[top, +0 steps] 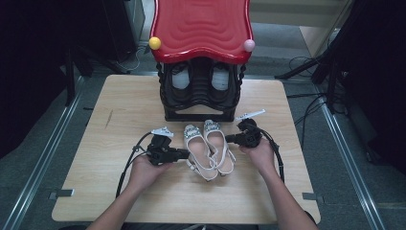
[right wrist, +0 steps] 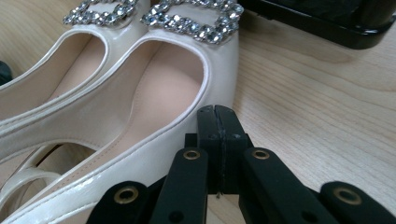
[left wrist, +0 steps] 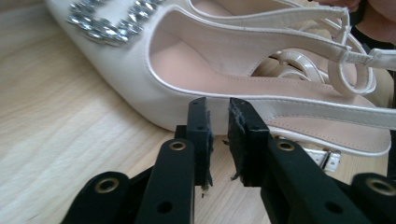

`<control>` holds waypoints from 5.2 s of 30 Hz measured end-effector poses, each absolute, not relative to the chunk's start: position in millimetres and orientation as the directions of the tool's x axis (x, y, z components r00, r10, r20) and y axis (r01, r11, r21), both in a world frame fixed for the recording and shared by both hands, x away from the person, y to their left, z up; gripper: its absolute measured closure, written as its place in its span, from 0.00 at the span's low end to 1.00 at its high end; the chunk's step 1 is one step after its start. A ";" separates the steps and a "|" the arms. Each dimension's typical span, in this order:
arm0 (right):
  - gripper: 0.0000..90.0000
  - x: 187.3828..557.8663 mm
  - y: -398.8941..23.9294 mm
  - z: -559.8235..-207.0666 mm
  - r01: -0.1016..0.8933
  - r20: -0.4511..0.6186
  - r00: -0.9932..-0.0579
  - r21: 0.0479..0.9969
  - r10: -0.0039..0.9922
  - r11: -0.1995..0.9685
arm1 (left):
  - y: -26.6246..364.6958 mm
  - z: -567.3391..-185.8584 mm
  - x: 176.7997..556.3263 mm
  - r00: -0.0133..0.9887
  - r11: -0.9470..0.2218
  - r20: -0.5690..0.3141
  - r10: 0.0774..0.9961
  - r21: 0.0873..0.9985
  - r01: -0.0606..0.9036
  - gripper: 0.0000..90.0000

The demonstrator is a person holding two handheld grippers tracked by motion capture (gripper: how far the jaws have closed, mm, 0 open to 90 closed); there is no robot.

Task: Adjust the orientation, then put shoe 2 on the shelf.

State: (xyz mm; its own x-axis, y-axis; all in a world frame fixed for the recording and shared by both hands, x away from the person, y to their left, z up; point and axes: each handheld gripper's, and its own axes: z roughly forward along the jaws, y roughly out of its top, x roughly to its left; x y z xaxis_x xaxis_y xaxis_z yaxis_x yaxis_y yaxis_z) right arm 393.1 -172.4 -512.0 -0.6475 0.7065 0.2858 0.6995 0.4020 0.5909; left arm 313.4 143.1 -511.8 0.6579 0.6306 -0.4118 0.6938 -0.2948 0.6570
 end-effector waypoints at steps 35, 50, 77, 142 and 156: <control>0.78 362.7 -180.0 -478.6 0.664 0.283 -0.620 0.686 0.732 0.297 | 196.8 -494.1 332.6 0.610 -0.296 -0.354 0.709 0.635 0.713 0.54; 0.77 345.1 -162.0 -472.3 0.681 0.295 -0.616 0.665 0.731 0.306 | 198.8 -494.0 343.1 0.607 -0.287 -0.356 0.711 0.640 0.713 0.53; 0.72 358.3 -89.3 -476.3 0.728 0.229 -0.637 0.493 0.736 0.476 | 199.9 -492.3 352.7 0.609 -0.273 -0.367 0.703 0.651 0.708 0.54; 0.95 375.5 -55.6 -348.7 0.244 0.204 -0.966 0.539 0.156 0.806 | 276.0 -492.2 331.5 0.462 -0.093 -0.401 0.791 0.668 0.738 0.54; 0.95 382.5 -62.0 -271.9 0.253 0.216 -0.967 0.724 0.138 0.641 | 285.2 -493.6 322.9 0.438 -0.067 -0.405 0.803 0.669 0.740 0.54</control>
